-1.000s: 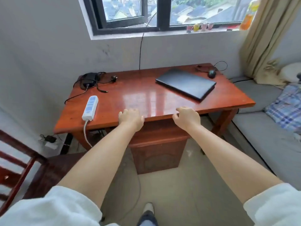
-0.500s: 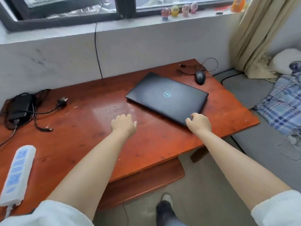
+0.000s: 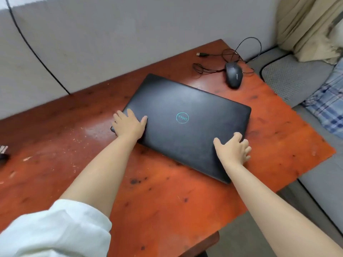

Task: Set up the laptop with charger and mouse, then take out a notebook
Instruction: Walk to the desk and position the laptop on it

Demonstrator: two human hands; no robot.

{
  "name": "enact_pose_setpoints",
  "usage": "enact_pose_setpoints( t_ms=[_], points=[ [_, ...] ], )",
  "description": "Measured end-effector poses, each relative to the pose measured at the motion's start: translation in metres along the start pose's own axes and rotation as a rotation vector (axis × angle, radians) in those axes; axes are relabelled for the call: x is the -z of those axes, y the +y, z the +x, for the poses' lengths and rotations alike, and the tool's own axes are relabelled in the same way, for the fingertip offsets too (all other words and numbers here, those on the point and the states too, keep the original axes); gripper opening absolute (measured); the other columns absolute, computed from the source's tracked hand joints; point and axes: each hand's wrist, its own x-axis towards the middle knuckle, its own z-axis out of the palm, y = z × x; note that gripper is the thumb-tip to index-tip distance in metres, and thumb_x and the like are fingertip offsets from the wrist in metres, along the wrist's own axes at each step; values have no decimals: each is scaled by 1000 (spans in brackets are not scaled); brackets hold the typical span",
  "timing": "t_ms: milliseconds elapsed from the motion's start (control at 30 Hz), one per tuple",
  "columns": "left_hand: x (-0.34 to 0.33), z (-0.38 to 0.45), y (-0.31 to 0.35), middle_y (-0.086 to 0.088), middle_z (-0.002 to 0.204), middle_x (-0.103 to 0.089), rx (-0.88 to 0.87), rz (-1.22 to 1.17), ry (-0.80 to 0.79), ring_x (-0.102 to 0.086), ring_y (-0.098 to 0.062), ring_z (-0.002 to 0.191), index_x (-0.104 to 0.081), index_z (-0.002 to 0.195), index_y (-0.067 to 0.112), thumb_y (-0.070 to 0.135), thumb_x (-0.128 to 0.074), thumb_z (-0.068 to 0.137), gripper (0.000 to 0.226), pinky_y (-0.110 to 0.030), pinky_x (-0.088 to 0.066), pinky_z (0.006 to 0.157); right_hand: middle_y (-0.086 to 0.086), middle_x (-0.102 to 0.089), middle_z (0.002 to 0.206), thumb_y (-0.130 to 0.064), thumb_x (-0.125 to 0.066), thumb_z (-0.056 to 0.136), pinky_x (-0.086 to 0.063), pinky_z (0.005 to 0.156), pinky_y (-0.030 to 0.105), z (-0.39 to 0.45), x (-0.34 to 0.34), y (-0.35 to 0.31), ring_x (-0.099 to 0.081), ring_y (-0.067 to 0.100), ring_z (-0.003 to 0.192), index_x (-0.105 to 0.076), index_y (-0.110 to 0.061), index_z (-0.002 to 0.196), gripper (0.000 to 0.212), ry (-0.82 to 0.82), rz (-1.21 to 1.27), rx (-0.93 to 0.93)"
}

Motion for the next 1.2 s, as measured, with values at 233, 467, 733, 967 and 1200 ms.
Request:
enact_pose_setpoints(
  t_ms=[233,467,733,967,1200],
  points=[
    [-2,30,-6,-25,129,-46,18,-158,-28,-41,-41,120,-34,132,5,62,-58,77,82,-48,-36,100,19,-35,138,-36,-70,73,-31,102,46,8,-7,-16,-33,37,125,-36,-14,128,68,25,209,-184],
    [9,10,-33,-20,126,-53,123,-345,-123,-44,-39,121,-41,122,10,57,-73,64,82,-48,-41,99,16,-38,138,-31,-72,70,-32,106,45,-3,-2,-18,-35,35,125,-44,-18,122,61,28,283,-211],
    [16,-61,-117,-21,126,-54,422,-402,-8,-43,-39,122,-44,123,11,55,-76,61,82,-43,-34,102,15,-43,132,-31,-72,69,-31,103,43,-57,-22,-32,-39,35,121,-50,-14,107,48,-62,185,-22],
    [12,-136,-185,-21,133,-49,682,-487,42,-39,-39,125,-35,134,10,52,-76,65,91,-44,-34,104,15,-42,130,-33,-71,69,-30,102,42,-98,-51,-51,-36,35,120,-47,-20,81,29,-220,62,190],
    [-4,-168,-189,-20,132,-48,837,-589,83,-38,-38,124,-34,133,7,48,-77,66,90,-46,-35,102,15,-44,129,-26,-69,72,-34,101,42,-98,-60,-69,-38,36,121,-51,-18,83,23,-289,23,299]
  ],
)
